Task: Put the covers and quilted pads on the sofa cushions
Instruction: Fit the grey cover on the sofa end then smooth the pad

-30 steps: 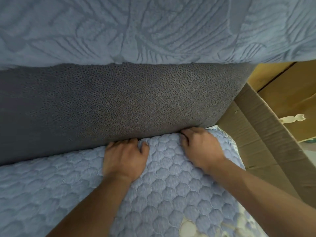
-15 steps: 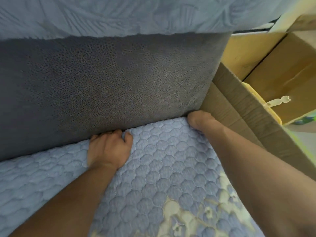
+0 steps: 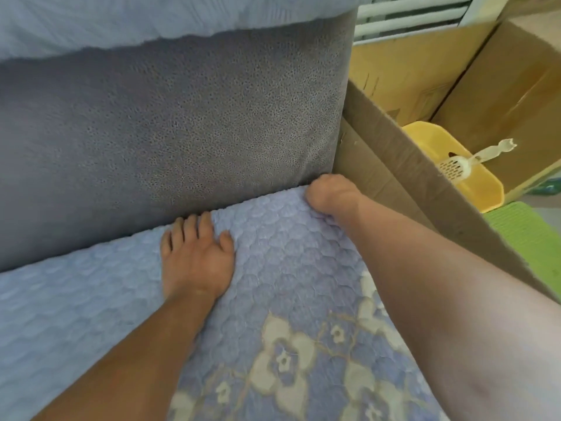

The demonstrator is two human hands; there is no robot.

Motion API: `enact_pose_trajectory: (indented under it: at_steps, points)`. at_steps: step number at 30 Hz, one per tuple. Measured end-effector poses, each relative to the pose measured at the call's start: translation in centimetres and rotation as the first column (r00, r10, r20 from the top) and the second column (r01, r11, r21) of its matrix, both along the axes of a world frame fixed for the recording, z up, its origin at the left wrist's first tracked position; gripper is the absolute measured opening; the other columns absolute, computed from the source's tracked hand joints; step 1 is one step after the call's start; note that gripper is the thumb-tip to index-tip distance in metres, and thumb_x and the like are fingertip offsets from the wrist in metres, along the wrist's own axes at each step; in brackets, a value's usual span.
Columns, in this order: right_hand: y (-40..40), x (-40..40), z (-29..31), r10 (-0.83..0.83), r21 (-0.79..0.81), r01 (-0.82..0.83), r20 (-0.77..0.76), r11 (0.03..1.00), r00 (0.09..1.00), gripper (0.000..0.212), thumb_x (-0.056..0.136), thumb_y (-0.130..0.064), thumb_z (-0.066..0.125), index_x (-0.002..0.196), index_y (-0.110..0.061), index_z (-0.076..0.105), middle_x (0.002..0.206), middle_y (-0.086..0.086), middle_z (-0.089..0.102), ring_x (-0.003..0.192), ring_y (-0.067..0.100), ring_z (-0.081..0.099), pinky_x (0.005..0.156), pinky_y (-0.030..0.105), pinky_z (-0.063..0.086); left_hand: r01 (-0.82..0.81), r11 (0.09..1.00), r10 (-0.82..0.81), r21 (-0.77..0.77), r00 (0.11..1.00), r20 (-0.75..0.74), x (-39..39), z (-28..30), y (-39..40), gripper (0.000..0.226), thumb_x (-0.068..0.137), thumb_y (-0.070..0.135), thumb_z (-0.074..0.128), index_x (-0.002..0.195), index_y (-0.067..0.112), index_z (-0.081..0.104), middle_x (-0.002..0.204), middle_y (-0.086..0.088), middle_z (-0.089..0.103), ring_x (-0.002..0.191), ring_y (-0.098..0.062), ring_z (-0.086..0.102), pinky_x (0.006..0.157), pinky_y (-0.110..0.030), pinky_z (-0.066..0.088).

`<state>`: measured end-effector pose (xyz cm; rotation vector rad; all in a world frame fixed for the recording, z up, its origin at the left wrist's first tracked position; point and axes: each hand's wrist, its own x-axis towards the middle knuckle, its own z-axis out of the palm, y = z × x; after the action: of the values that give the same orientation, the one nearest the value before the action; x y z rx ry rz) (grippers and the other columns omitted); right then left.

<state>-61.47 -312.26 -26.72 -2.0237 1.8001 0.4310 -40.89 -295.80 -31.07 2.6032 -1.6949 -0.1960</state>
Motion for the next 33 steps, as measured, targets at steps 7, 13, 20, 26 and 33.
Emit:
enact_pose_trajectory:
  at_steps: [7,13,20,26,33]
  points:
    - [-2.8,1.3,-0.2,-0.125,0.225,0.109,0.058,0.968,0.990,0.055,0.105,-0.036,0.030,0.155,-0.012,0.032,0.162,0.009,0.029,0.148,0.026,0.030,0.117,0.035,0.024,-0.028,0.999,0.028,-0.040,1.000,0.003,0.2,-0.2,-0.2,0.067,0.095,0.053,0.017,0.150,0.021,0.036,0.153,-0.005,0.041,0.146,-0.026,0.027,0.122,-0.047,0.016]
    - [-4.5,2.4,-0.4,-0.230,0.364,0.172,0.123,0.915,0.965,0.054,0.101,-0.019,0.039,0.154,-0.012,0.031,0.158,0.003,0.033,0.141,0.021,0.039,0.079,0.020,0.044,-0.036,0.997,0.038,-0.074,0.999,0.024,0.1,-0.6,-0.6,0.063,0.094,0.049,0.027,0.145,0.016,0.044,0.146,-0.010,0.048,0.141,-0.030,0.034,0.120,-0.050,0.021]
    - [0.9,1.4,-3.1,-0.092,-0.369,0.109,0.064,0.923,0.994,0.068,0.088,-0.032,0.011,0.109,-0.008,0.071,0.113,0.019,0.069,0.108,0.039,0.059,0.089,0.041,0.039,-0.036,0.991,0.035,-0.129,0.999,-0.008,0.4,-1.1,-0.6,0.065,0.094,0.050,0.024,0.146,0.017,0.042,0.148,-0.011,0.046,0.142,-0.031,0.032,0.120,-0.051,0.020]
    - [20.5,-4.7,1.3,-0.056,-0.127,0.089,0.245,0.988,0.968,0.059,0.099,-0.040,0.032,0.156,-0.027,0.024,0.167,0.007,0.008,0.153,0.028,0.005,0.123,0.049,0.008,0.003,0.999,-0.004,-0.045,1.000,-0.030,0.4,-0.3,-0.2,0.058,0.098,0.046,0.025,0.146,0.015,0.034,0.146,-0.024,0.040,0.137,-0.042,0.032,0.113,-0.061,0.024]
    - [53.1,-20.9,2.5,-0.725,-0.030,0.744,0.204,0.667,0.658,0.060,0.092,-0.041,0.034,0.135,-0.007,0.058,0.140,0.013,0.058,0.130,0.033,0.053,0.106,0.039,0.033,0.550,0.826,-0.557,0.121,0.830,0.027,-11.3,7.7,4.4,0.053,0.095,0.018,0.055,0.146,0.016,0.042,0.152,-0.019,0.029,0.134,-0.045,0.031,0.102,-0.061,0.040]
